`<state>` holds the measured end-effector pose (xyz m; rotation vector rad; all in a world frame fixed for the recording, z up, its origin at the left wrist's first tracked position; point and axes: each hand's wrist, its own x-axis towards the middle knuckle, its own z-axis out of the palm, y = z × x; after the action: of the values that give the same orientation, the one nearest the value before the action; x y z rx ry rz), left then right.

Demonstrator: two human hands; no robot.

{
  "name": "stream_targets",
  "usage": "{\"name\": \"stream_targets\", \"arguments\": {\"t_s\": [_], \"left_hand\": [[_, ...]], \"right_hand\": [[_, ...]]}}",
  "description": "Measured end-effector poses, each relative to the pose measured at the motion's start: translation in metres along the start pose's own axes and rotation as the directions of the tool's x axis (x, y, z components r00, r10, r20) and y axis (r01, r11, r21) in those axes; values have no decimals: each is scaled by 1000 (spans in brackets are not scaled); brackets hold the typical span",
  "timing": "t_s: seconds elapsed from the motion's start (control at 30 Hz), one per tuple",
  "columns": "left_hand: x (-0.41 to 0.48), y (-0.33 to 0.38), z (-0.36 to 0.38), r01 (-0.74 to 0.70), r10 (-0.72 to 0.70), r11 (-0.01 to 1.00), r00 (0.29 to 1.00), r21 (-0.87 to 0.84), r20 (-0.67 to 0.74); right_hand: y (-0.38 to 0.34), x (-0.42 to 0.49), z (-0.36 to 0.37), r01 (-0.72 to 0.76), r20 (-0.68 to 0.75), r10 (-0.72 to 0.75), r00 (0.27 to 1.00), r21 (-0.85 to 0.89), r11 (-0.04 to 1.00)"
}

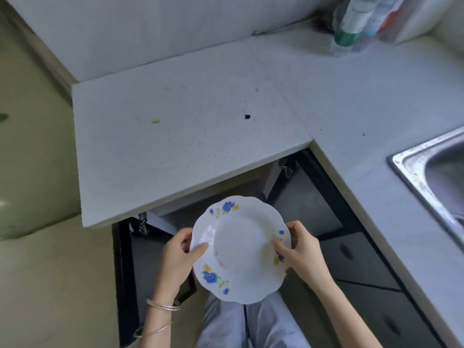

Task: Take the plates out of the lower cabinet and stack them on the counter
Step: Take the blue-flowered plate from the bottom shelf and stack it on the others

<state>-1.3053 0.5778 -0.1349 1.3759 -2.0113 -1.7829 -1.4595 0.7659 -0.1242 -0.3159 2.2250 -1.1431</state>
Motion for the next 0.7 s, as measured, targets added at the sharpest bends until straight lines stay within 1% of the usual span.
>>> {"name": "stream_targets", "arguments": {"t_s": [0.1, 0.2, 0.33, 0.4, 0.53, 0.63, 0.7], "left_hand": [[-19, 39, -15, -16, 17, 1000, 999, -20, 48], [-28, 77, -27, -13, 20, 999, 992, -52, 127], [-33, 114, -32, -78, 90, 995, 964, -60, 249], [-35, 126, -26, -134, 144, 990, 945, -52, 293], [-49, 141, -7, -228, 224, 973, 915, -27, 335], [-68, 147, 11, -277, 259, 961, 890, -5, 376], [-84, 152, 26, -326, 290, 945, 870, 24, 399]], "right_hand": [[-31, -29, -23, -38, -14, 38, 999, 15, 999], [-61, -55, -45, -46, -40, 46, 998, 14, 999], [-81, -83, -65, -38, -109, 44, 993, 56, 998], [-83, -94, -72, -28, -174, 45, 984, 99, 995], [-76, -123, -89, -3, -298, 52, 953, 165, 986], [-65, -148, -101, 14, -389, 79, 918, 230, 973], [-56, -167, -112, 27, -446, 87, 891, 243, 970]]}}
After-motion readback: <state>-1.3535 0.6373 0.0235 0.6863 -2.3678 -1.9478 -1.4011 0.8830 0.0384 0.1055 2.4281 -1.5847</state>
